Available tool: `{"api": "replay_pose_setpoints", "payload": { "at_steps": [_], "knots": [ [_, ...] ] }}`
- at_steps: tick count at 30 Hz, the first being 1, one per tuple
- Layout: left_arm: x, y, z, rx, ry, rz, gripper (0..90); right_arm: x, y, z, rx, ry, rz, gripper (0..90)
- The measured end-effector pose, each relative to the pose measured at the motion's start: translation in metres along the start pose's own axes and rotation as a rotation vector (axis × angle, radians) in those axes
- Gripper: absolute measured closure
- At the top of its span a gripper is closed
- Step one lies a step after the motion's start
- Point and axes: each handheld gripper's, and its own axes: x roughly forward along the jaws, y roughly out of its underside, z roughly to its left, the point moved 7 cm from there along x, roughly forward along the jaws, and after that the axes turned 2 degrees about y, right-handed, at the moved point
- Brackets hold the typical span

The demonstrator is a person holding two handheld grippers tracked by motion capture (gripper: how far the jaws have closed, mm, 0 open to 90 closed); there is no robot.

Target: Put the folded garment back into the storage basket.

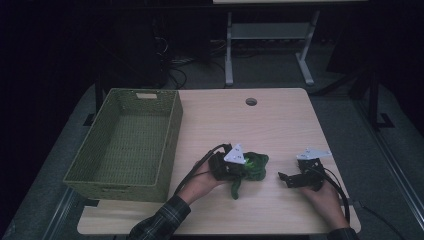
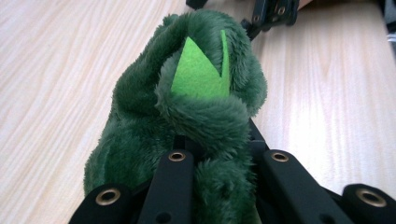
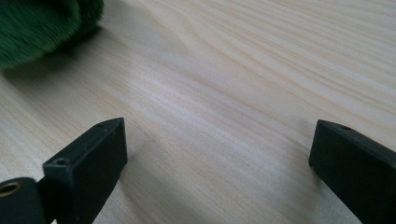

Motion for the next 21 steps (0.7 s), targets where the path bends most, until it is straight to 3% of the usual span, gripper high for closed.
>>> {"api": "replay_pose_setpoints", "payload": {
  "at_steps": [9,21],
  "knots": [
    [-0.024,-0.015,0.002,-0.022,0.008,-0.043,79.4,0.000,0.000,0.000,0.000,0.000,0.000,4.0],
    [-0.057,-0.028,0.011,-0.055,0.001,-0.045,79.3,0.000,0.000,0.000,0.000,0.000,0.000,4.0]
  ]
}}
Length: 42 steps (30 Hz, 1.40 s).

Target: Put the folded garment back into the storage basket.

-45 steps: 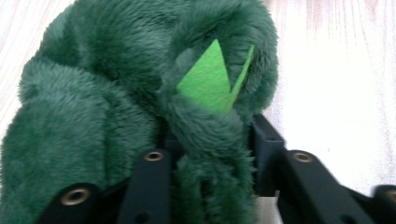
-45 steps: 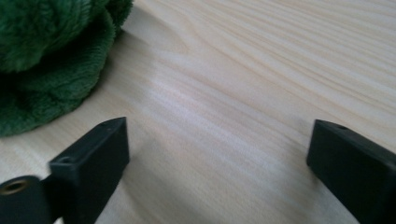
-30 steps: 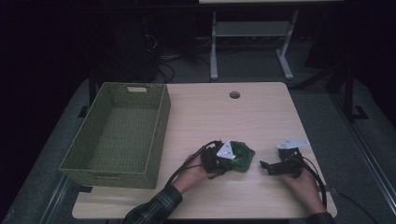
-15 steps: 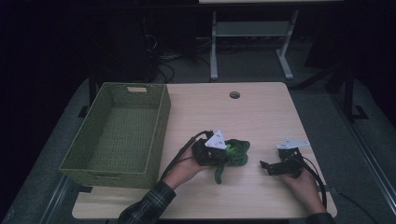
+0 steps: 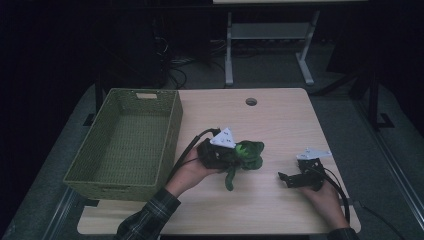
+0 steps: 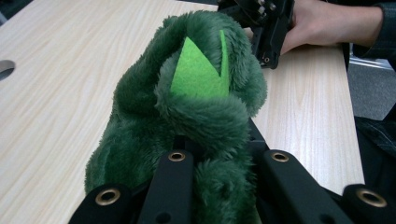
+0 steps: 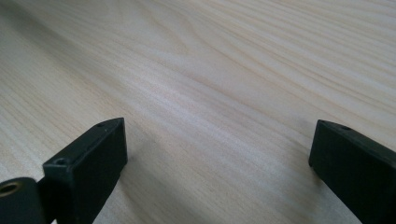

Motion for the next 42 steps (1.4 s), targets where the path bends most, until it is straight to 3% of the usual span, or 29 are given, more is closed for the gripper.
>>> {"api": "replay_pose_setpoints", "payload": {
  "at_steps": [13,21,32,36,42],
  "knots": [
    [-0.054,0.000,0.022,-0.061,-0.045,-0.038,79.2,0.000,0.000,0.000,-0.001,0.000,0.000,4.1],
    [-0.107,0.007,0.040,-0.087,-0.131,-0.073,79.2,0.000,0.000,0.000,0.005,0.002,-0.001,4.1],
    [-0.176,0.038,0.061,-0.150,-0.280,-0.092,79.2,0.000,0.000,0.000,0.007,0.005,-0.001,4.1],
    [-0.193,0.053,0.066,-0.178,-0.325,-0.095,79.2,0.000,0.000,0.000,0.007,0.005,-0.001,4.1],
    [-0.208,0.081,0.075,-0.217,-0.394,-0.061,79.1,0.000,0.000,0.000,0.009,0.006,-0.001,4.1]
  ]
}}
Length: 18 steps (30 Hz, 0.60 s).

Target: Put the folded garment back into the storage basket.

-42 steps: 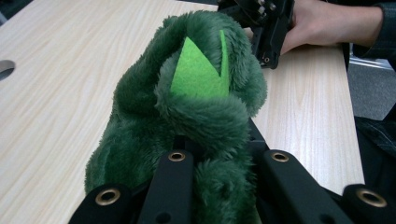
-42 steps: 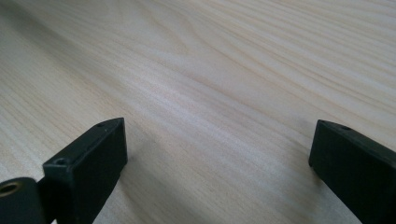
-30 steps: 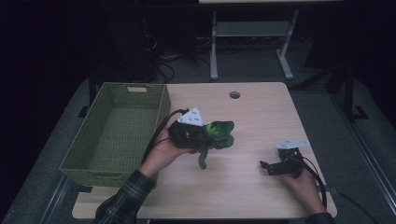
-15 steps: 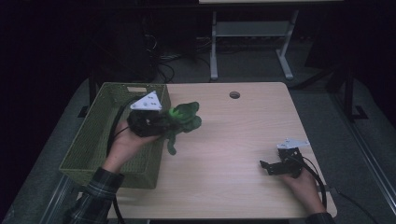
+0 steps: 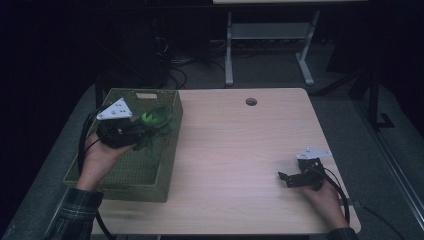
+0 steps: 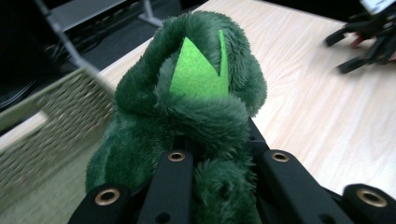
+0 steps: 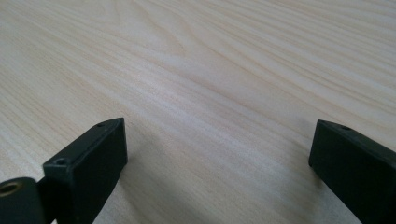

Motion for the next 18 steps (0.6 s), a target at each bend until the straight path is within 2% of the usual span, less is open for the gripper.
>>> {"api": "replay_pose_setpoints", "payload": {
  "at_steps": [6,7,9,11,13,18],
  "knots": [
    [-0.003,0.021,0.019,-0.038,-0.067,0.027,79.1,0.000,0.000,0.000,0.000,0.001,0.000,4.1],
    [-0.003,0.024,0.023,-0.035,-0.073,0.035,79.1,0.000,0.000,0.000,0.000,0.001,0.000,4.1],
    [-0.001,0.032,0.028,-0.050,-0.095,0.059,79.1,0.000,0.000,0.000,-0.001,0.002,0.000,4.1],
    [0.003,0.040,0.033,-0.044,-0.114,0.084,79.1,0.000,0.000,0.000,0.001,0.002,0.000,4.1],
    [0.007,0.046,0.037,-0.060,-0.133,0.089,79.1,0.000,0.000,0.000,0.000,0.002,-0.001,4.1],
    [0.020,0.064,0.048,-0.063,-0.172,0.151,79.1,0.000,0.000,0.000,0.000,0.002,-0.001,4.1]
  ]
}}
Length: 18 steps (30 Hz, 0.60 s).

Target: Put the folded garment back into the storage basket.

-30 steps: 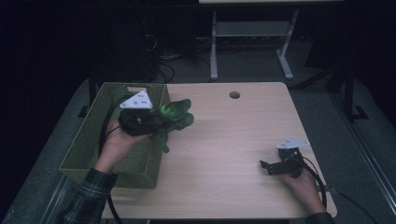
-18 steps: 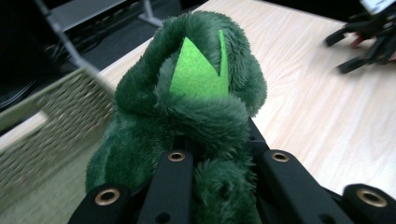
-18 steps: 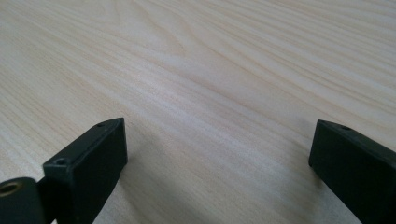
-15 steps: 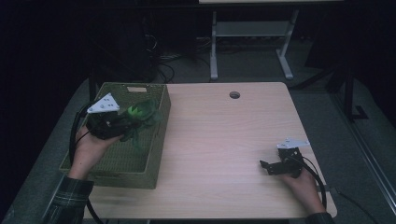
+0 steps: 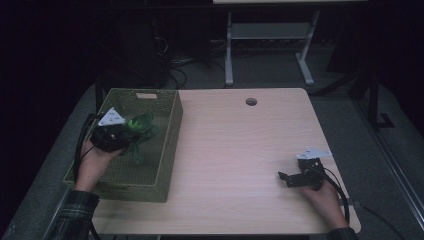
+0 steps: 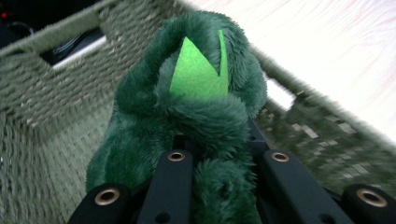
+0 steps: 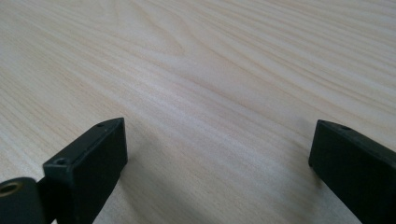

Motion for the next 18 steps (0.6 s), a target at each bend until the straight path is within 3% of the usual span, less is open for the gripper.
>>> {"api": "replay_pose_setpoints", "payload": {
  "at_steps": [9,18],
  "knots": [
    [0.038,0.020,-0.003,-0.003,0.012,0.111,78.6,0.000,0.000,0.000,0.001,0.001,0.000,4.1],
    [0.049,0.033,-0.013,0.006,0.083,0.202,73.9,0.000,0.000,0.000,0.001,0.001,0.000,4.1]
  ]
}}
